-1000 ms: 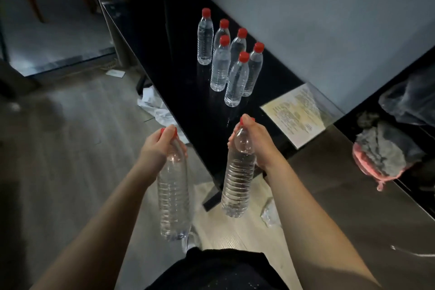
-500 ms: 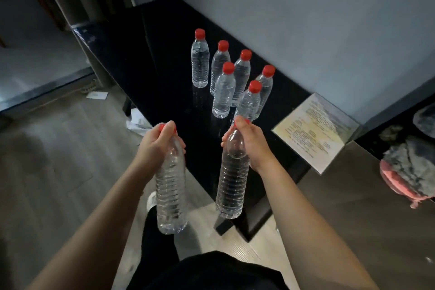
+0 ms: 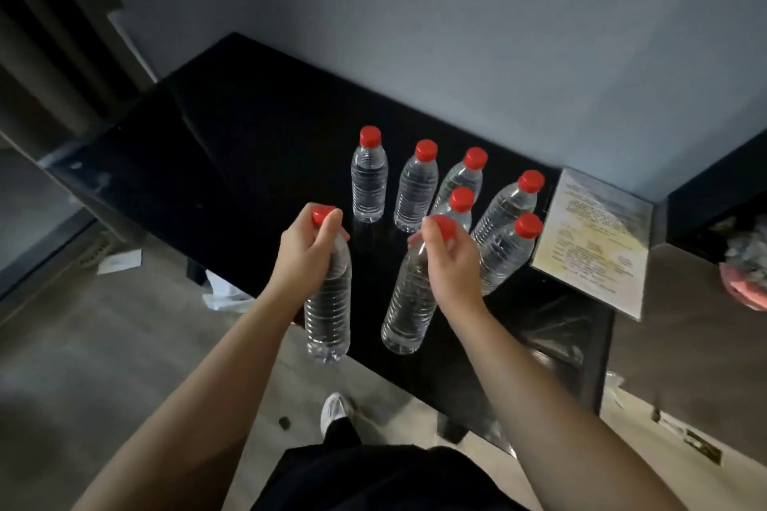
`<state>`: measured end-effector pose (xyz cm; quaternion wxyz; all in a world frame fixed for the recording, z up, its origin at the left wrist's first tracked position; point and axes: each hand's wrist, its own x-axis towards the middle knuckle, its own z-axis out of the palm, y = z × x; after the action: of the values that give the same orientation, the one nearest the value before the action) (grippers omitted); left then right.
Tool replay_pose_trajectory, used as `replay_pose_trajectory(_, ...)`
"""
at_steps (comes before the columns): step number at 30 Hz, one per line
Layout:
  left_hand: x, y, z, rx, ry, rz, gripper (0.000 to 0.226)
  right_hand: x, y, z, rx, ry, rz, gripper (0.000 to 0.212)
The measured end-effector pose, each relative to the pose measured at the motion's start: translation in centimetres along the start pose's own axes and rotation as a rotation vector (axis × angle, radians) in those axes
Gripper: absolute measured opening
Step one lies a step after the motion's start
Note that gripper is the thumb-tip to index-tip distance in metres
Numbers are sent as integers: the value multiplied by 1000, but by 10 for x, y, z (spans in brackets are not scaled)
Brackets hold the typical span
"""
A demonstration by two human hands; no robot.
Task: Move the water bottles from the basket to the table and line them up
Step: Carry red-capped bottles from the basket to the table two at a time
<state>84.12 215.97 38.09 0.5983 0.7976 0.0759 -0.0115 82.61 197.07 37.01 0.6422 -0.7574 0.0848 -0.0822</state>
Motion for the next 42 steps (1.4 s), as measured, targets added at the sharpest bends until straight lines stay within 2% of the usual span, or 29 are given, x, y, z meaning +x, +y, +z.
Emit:
replay_pose_trajectory(6,51,-3,-3,70,-105,187,15,30,-4,34,-56,56,-127,37)
replay_pose_trajectory(11,74,-9,12,49,-178,210,6,45,-2,44,-108,70,-108,11)
replay_pose_trajectory(15,86,-11,20,65,-268,257,7,56,-2,47,-140,85,-90,11)
replay_pose_trajectory(19,97,-9,22,55,-320,312,9,61,1,54,-156,98,-68,22)
replay_pose_trajectory(25,101,-15,24,84,-287,291,6,62,7,61,-213,152,-30,14)
replay_pose_trajectory(32,97,-13,22,159,-216,277,15,64,0,69,-234,226,124,19)
replay_pose_trajectory(42,107,-3,25,228,-229,273,21,66,-3,75,-268,292,111,14)
